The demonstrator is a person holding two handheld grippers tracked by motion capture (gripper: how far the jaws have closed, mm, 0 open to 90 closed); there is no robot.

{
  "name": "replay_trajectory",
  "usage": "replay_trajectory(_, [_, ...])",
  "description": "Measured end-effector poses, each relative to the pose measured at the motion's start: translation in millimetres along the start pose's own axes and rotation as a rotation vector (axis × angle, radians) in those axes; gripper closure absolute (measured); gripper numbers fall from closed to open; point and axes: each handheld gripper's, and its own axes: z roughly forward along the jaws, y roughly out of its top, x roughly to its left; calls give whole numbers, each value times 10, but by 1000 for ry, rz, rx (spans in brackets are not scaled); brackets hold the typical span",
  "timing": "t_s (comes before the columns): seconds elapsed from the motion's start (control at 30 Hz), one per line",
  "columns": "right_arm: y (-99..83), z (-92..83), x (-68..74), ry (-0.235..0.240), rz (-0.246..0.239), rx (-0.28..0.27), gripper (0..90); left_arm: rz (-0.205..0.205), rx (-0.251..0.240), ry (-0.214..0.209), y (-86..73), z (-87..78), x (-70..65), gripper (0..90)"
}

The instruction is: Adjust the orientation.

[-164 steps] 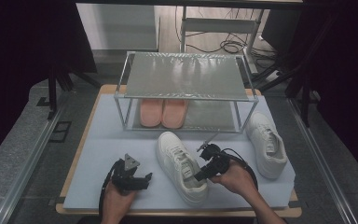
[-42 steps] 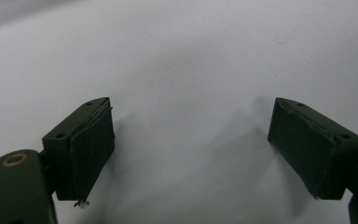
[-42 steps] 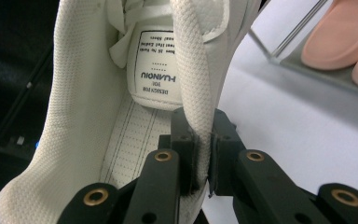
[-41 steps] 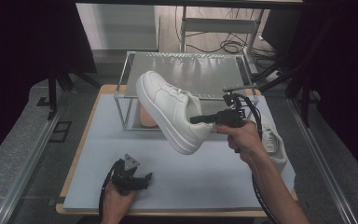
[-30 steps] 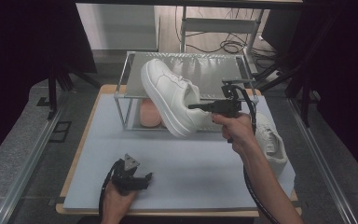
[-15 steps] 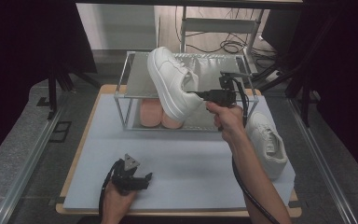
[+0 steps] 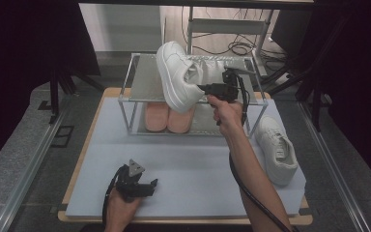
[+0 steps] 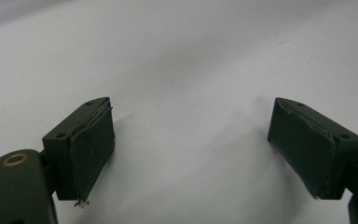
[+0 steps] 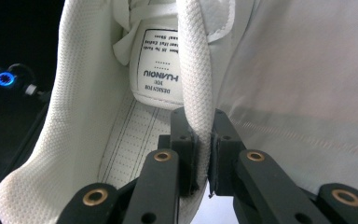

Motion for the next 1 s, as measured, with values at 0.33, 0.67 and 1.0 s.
replay_trajectory(0.33, [101,111,-125,-44,33,-46,827,0,2,-1,1,-1,2,145])
replay_trajectory(0.67, [178,215,-193,-64,74,-78,820,2,2,0,0,-1,3,146])
replay_trajectory(1.0, [221,310,-177,-108,80,-87,804,4,1,1,0,-1,1,147])
